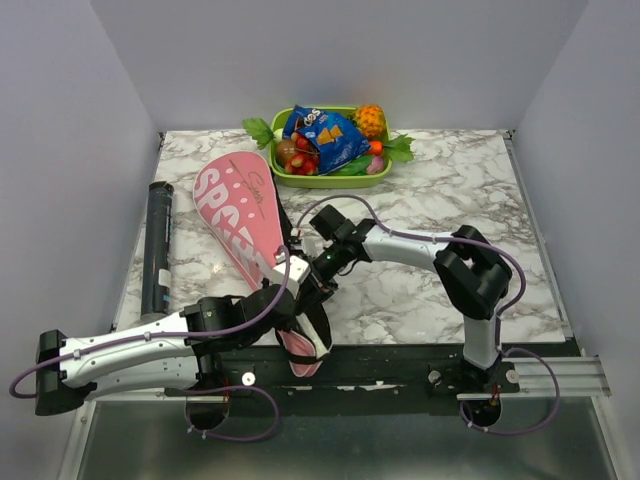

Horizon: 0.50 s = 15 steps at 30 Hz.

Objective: Pack up the badminton gear

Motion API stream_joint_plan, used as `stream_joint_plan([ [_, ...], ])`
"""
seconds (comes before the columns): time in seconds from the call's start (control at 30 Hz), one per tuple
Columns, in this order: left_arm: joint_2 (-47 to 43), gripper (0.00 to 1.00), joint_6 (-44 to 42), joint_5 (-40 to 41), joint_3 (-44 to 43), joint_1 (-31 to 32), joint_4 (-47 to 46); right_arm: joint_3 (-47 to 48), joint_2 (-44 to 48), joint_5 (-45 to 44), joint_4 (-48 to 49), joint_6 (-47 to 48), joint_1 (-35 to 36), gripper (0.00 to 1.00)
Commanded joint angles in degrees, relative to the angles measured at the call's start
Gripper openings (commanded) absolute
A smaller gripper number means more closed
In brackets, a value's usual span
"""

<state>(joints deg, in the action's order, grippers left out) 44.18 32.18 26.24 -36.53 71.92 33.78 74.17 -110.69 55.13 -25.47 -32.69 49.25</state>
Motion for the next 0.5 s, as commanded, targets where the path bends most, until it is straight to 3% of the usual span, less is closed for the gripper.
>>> stream_joint_plan([
  [0.0,0.5,0.00,0.8,-7.4,-3.7,2.2,-13.6,5.3,-3.7,-2.6,10.9,-2.3,1.1,0.01],
  [0.33,4.7,0.00,1.6,-7.1,-6.9,5.9,-14.2,10.1,-11.9,-3.8,14.5,-2.6,1.3,0.01],
  [0.47,5.4,0.00,4.0,-4.3,-7.0,9.3,-13.7,10.5,-14.2,-4.8,21.7,-8.2,1.4,0.00],
])
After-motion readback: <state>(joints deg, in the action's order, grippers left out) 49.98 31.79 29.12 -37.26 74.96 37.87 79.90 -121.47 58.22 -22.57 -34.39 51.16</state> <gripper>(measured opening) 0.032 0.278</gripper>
